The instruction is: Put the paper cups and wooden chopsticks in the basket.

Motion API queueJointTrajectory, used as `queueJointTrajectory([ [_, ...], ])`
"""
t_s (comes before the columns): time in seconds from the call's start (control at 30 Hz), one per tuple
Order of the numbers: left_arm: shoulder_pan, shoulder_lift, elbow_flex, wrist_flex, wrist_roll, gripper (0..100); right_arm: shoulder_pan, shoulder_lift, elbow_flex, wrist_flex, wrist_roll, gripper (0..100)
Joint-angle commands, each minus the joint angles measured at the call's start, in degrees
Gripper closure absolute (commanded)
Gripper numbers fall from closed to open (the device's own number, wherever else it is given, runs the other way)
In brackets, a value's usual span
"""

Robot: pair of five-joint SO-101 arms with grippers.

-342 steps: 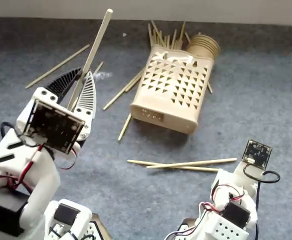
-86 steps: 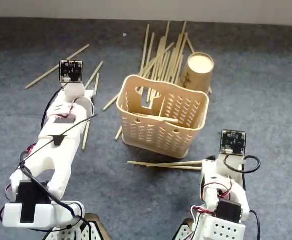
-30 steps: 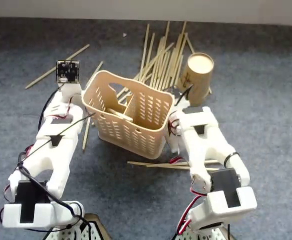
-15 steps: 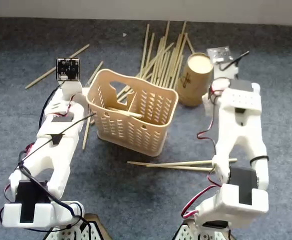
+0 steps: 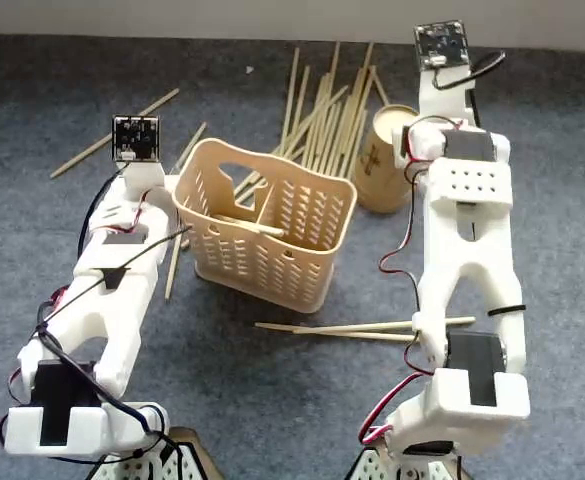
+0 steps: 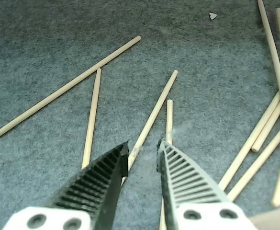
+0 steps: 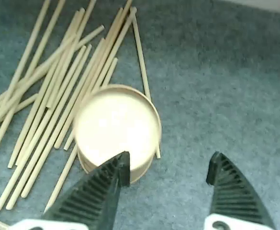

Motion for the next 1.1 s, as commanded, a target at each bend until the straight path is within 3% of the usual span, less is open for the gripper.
queueJointTrajectory([
  [0.0, 0.2, -0.1, -2.1, -0.8, -0.5, 88, -0.5, -0.7, -5.7, -1.1, 1.4, 68.6],
  [0.17, 0.3, -0.1, -2.2, -0.8, -0.5, 88, -2.1, -0.7, -7.2, -1.1, 1.5, 58.0],
  [0.43, 0.3, -0.1, -2.2, -0.8, -0.5, 88, -8.0, 3.6, -4.4, -5.9, 1.1, 57.4],
  [0.8, 0.3, -0.1, -2.2, -0.8, -0.5, 88, -5.2, 20.3, -4.6, -15.3, 1.1, 57.2],
  [1.07, 0.3, -0.1, -2.4, -0.8, -0.5, 88, 0.2, 20.8, -4.7, -15.6, 1.0, 57.2],
])
